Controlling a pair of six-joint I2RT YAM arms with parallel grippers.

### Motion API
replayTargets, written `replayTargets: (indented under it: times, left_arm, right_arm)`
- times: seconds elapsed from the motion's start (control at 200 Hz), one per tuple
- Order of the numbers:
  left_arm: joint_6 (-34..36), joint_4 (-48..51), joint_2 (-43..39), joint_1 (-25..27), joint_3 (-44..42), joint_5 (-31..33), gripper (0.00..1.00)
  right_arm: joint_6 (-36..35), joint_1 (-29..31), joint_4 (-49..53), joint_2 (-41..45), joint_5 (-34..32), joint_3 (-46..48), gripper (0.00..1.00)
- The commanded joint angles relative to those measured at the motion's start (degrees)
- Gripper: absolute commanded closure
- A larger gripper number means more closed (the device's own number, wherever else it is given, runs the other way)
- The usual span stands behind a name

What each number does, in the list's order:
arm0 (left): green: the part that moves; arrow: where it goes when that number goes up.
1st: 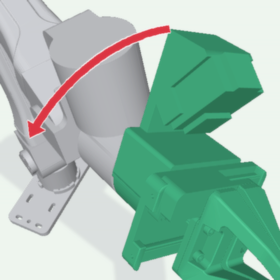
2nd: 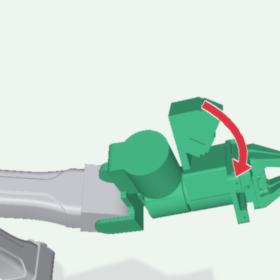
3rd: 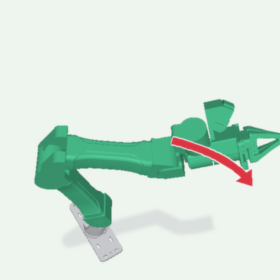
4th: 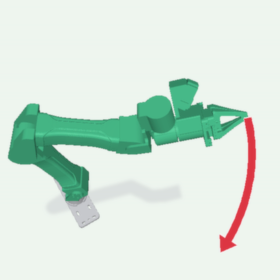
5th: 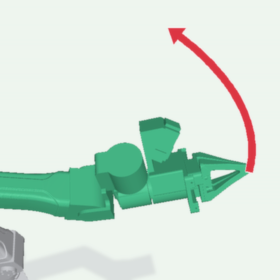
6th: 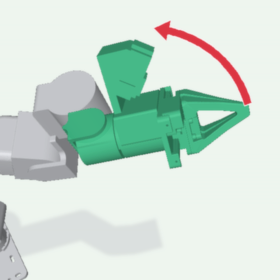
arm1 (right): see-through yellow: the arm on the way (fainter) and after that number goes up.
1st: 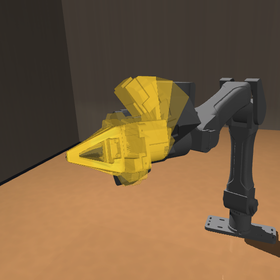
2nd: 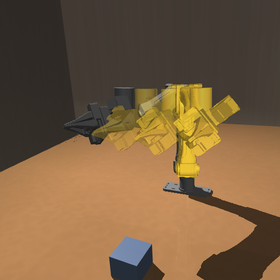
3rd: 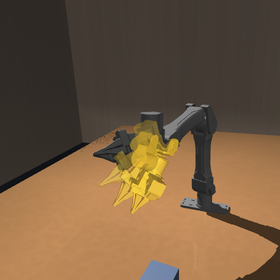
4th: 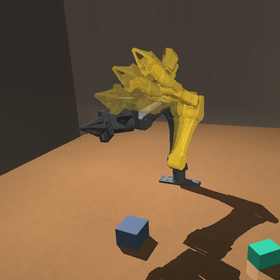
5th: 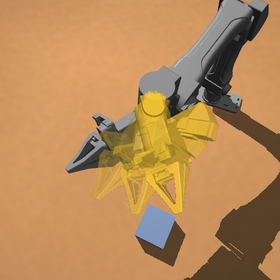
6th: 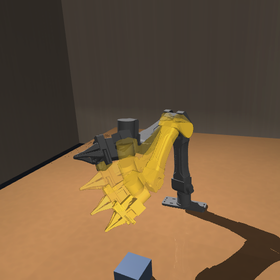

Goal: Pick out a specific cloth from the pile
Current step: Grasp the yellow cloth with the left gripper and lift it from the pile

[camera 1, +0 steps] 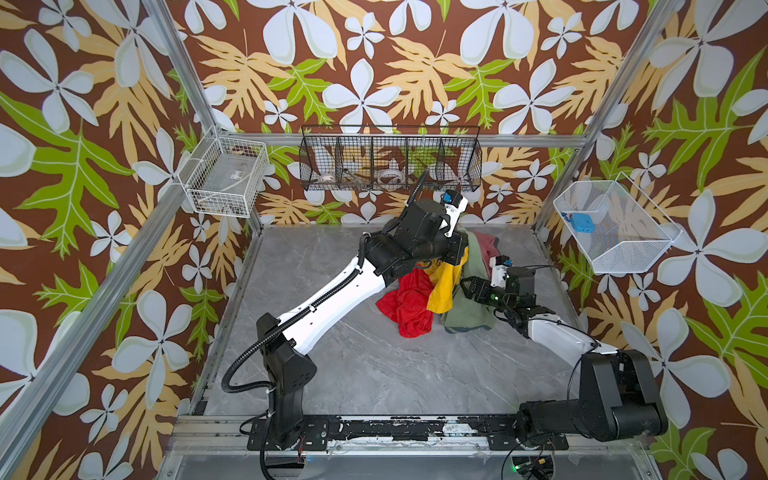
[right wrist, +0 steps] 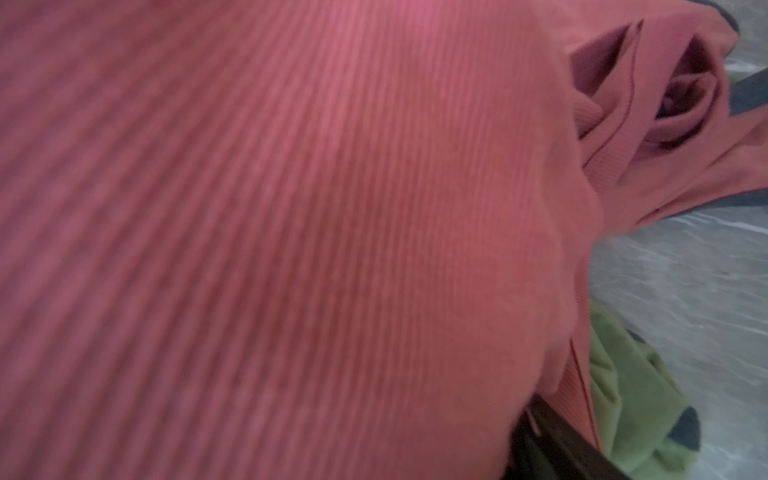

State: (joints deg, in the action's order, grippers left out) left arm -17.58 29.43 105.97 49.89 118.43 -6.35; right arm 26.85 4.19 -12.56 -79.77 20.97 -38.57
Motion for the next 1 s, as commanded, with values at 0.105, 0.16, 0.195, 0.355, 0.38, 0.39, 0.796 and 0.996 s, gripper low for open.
replayTargets:
  times: [0.105, 0.16, 0.195, 0.355, 0.38, 0.39, 0.796, 0.996]
  left_arm:
    - [4.2, -0.5, -4.1, -0.3, 0.8, 7.4, 1.00]
    - [4.5, -0.5, -4.9, -1.0, 1.4, 7.3, 1.00]
    - [4.3, -0.3, -5.3, -1.6, 1.6, 6.6, 1.00]
    - [4.5, 5.2, -5.8, -3.8, 2.7, 8.3, 1.00]
    - [4.7, 6.0, -6.0, -4.0, 2.6, 8.9, 1.00]
    - [4.8, 6.2, -6.1, -4.0, 2.6, 9.3, 1.00]
    - [10.4, 0.5, -12.9, -4.3, 1.4, 16.7, 1.00]
    - [13.2, -3.1, -17.4, -4.3, 0.4, 23.6, 1.00]
  right_arm:
    - [-1.3, 0.0, 1.7, -2.5, -2.0, 0.4, 0.17]
    - [-0.6, 0.1, 1.4, -3.4, -1.8, 0.5, 0.19]
    - [0.2, 0.1, 0.9, -4.2, -1.1, 0.4, 0.20]
    - [4.3, -0.2, -1.8, -7.5, 2.5, -0.7, 0.25]
    - [4.4, -0.2, -1.9, -7.9, 2.7, -0.9, 0.26]
    - [4.3, -0.2, -1.9, -8.1, 2.8, -1.0, 0.26]
    - [-2.5, -0.2, 1.6, -6.7, 1.4, -0.2, 0.19]
    - [-3.8, -0.2, 2.2, -5.8, -0.1, 0.2, 0.15]
